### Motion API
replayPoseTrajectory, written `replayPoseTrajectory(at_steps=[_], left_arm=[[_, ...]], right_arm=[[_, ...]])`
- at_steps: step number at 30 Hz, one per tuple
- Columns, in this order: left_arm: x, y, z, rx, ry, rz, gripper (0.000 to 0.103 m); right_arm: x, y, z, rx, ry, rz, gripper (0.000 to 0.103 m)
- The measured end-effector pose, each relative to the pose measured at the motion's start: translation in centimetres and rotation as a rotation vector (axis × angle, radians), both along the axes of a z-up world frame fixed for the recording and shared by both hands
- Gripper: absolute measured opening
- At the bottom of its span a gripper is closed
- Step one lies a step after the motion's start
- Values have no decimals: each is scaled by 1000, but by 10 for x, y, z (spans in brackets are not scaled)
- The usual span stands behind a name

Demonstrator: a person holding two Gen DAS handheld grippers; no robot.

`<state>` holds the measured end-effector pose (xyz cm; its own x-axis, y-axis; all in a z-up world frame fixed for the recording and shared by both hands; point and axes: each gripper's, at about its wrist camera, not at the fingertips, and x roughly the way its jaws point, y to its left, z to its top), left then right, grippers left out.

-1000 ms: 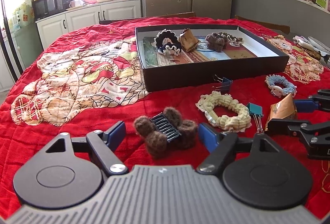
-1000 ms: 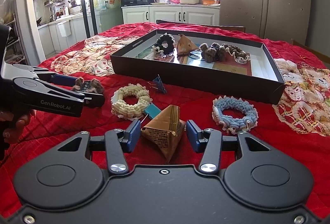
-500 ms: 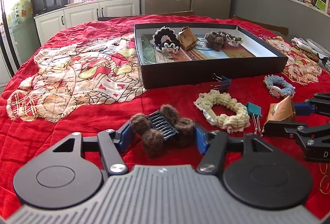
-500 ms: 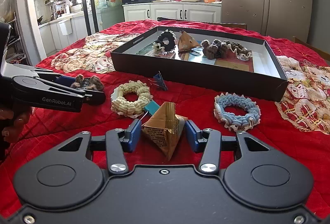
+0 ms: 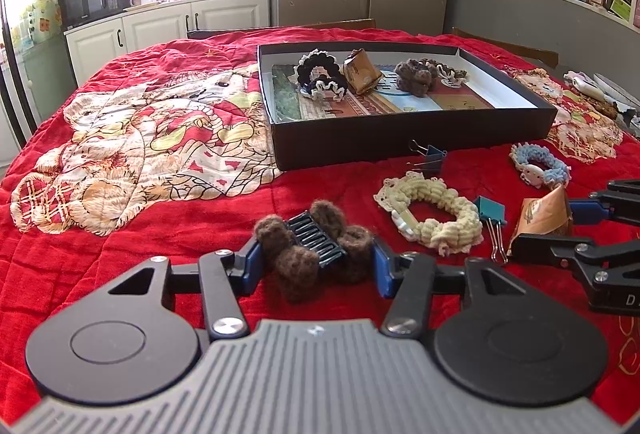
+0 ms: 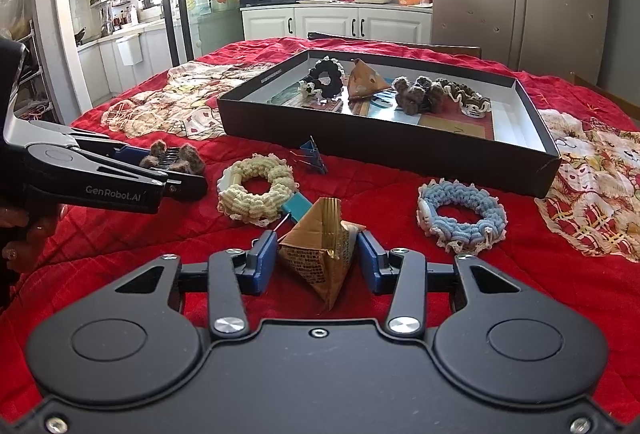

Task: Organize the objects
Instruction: 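Carry the fuzzy claw clip and tan triangle with both tools over the box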

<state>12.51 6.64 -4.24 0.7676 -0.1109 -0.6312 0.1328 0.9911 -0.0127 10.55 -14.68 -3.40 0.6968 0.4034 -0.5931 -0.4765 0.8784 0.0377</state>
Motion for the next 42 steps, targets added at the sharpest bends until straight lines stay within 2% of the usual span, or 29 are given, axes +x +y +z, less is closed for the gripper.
replayPoseTrajectory(at_steps=[42], left_arm=[[-5, -5, 10, 0, -15, -17, 51]], right_arm=[[-4, -3, 6, 3, -7, -7, 39]])
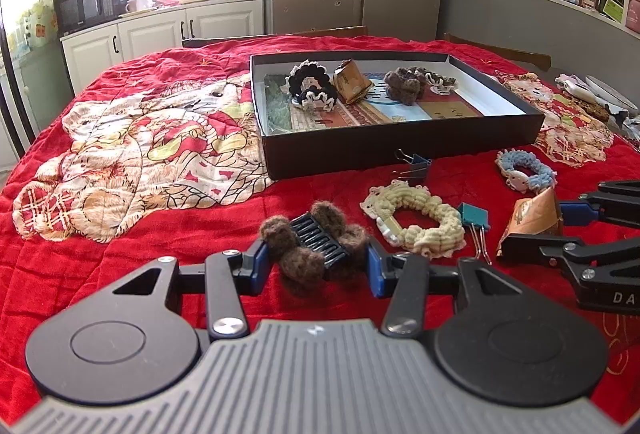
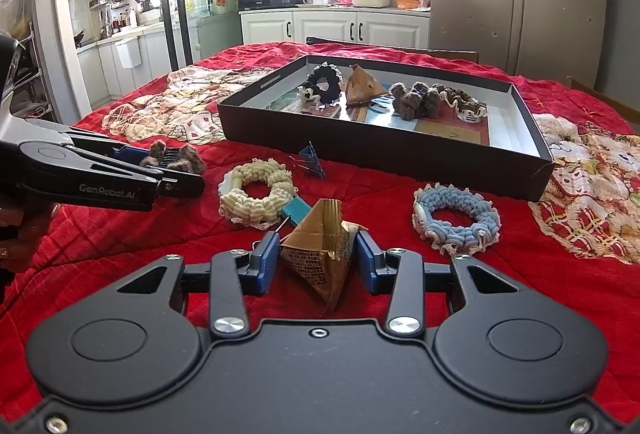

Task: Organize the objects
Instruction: 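Carry the fuzzy claw clip and tan triangle with both tools over the box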

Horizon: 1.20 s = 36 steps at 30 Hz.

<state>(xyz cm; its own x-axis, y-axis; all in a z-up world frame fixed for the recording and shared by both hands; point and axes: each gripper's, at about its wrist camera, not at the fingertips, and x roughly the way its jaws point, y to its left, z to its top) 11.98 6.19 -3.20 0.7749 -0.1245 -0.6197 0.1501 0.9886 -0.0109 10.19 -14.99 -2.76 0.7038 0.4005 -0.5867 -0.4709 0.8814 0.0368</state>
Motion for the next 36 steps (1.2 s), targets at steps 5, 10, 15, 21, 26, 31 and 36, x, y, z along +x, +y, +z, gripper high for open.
replayPoseTrajectory(at_steps=[5, 10, 15, 21, 26, 31, 36], left_arm=[[-2, -2, 3, 2, -8, -8, 51], [-4, -4, 8, 5, -18, -16, 51], [-6, -8, 12, 8, -28, -27, 51], [-7, -13, 16, 9, -36, -43, 51], [-9, -17, 20, 16, -44, -53, 51], [-9, -20, 23, 17, -52, -63, 51], [-10, -23, 27, 16, -61, -73, 51]], right_arm=[[-1, -1, 1, -2, -5, -2, 39], [-1, -1, 3, -2, -9, -1, 39], [-2, -3, 5, 2, -13, -3, 39], [-3, -6, 10, 19, -17, -2, 39], [-4, -9, 13, 29, -22, -6, 39], [-5, -10, 17, 38, -30, -7, 39], [-5, -13, 21, 46, -36, -9, 39]])
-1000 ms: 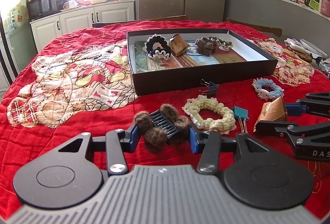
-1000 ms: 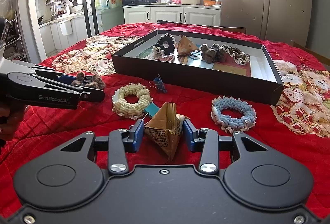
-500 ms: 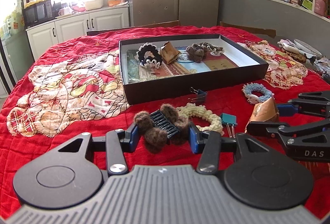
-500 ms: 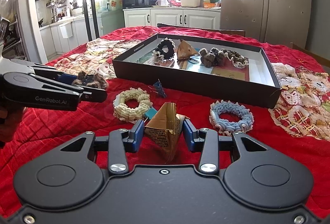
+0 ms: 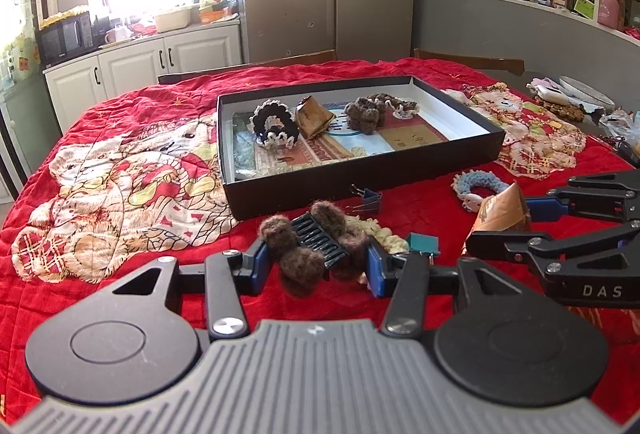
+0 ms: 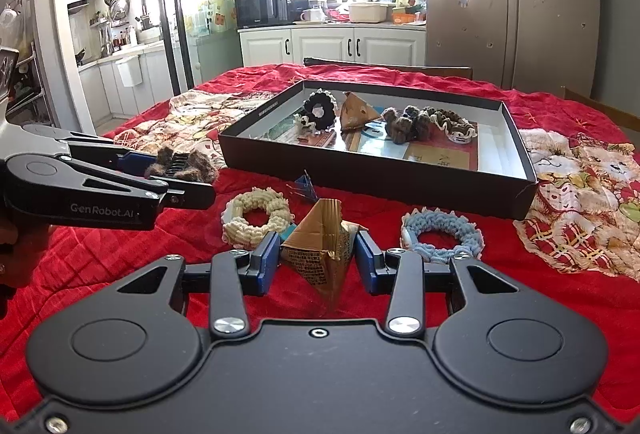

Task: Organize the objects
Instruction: 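Carry the fuzzy claw clip and tan triangle with both tools over the box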

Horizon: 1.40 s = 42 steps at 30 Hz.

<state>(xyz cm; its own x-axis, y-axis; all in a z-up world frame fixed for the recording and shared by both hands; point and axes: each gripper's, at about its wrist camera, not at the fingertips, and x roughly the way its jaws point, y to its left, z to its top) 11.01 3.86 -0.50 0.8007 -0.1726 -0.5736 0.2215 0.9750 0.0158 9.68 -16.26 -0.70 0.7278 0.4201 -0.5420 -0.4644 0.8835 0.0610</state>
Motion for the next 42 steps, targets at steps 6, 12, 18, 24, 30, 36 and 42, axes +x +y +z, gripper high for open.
replayPoseTrajectory(at_steps=[6, 12, 18, 24, 30, 36, 42], left_arm=[[0, -1, 5, -7, -10, -2, 51], [-1, -2, 9, -12, -20, -9, 51], [-1, -5, 14, -11, -33, -18, 51], [1, -7, 21, -14, -49, -18, 51], [4, -11, 27, -9, -67, -28, 51], [11, -15, 35, -5, -86, -36, 51], [20, -19, 43, -18, -99, -48, 51]], right_arm=[[-1, -1, 3, 1, -7, -1, 39], [-3, -1, 8, 1, -19, 1, 39], [-3, -3, 15, -1, -37, -2, 39], [-4, -7, 23, -5, -57, -8, 39], [-3, -8, 31, -15, -76, -8, 39], [0, -10, 43, -29, -105, -11, 39], [6, -12, 57, -45, -143, -16, 39]])
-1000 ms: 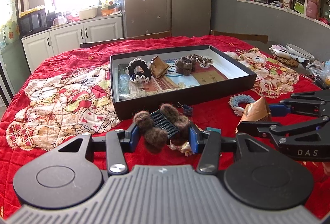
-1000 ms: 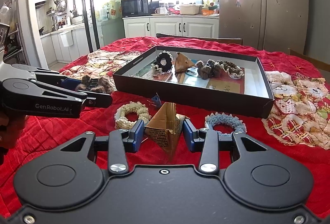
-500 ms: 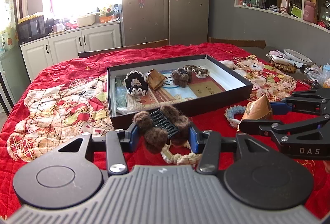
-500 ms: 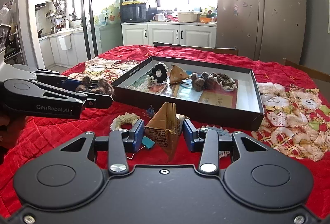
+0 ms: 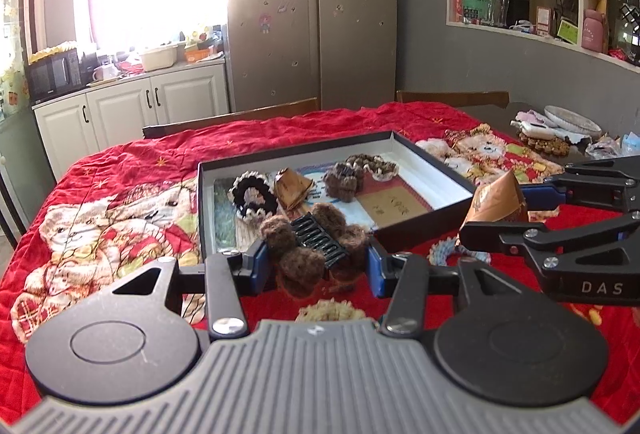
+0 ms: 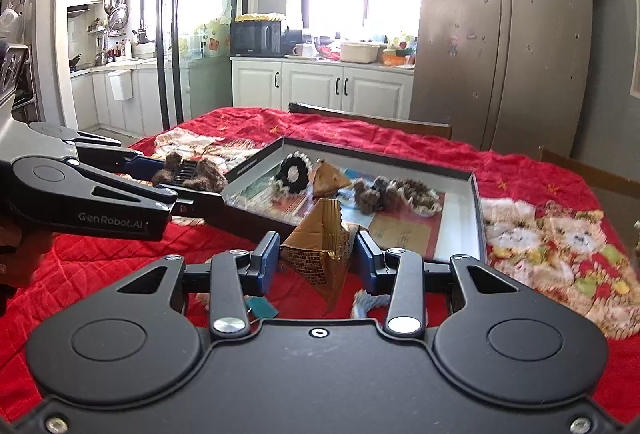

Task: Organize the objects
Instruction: 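Carry the fuzzy claw clip and tan triangle with both tools over the box, then lower both held items into the box beside the earlier accessories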

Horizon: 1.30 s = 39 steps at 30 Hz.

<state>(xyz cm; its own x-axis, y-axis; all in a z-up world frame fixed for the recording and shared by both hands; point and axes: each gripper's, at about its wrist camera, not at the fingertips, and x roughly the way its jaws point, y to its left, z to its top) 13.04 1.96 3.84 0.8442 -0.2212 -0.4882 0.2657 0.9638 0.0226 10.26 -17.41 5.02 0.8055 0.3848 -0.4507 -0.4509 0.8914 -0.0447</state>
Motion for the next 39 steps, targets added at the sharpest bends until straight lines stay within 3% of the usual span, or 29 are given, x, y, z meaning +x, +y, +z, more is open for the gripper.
replayPoseTrajectory(at_steps=[18, 39], left_arm=[[43, -7, 18, -15, -10, 15, 51], [121, -26, -10, 14, 50, 64, 51]], right_arm=[[46, 0, 20, -26, -35, -43, 39], [150, -12, -14, 27, 68, -166, 39]])
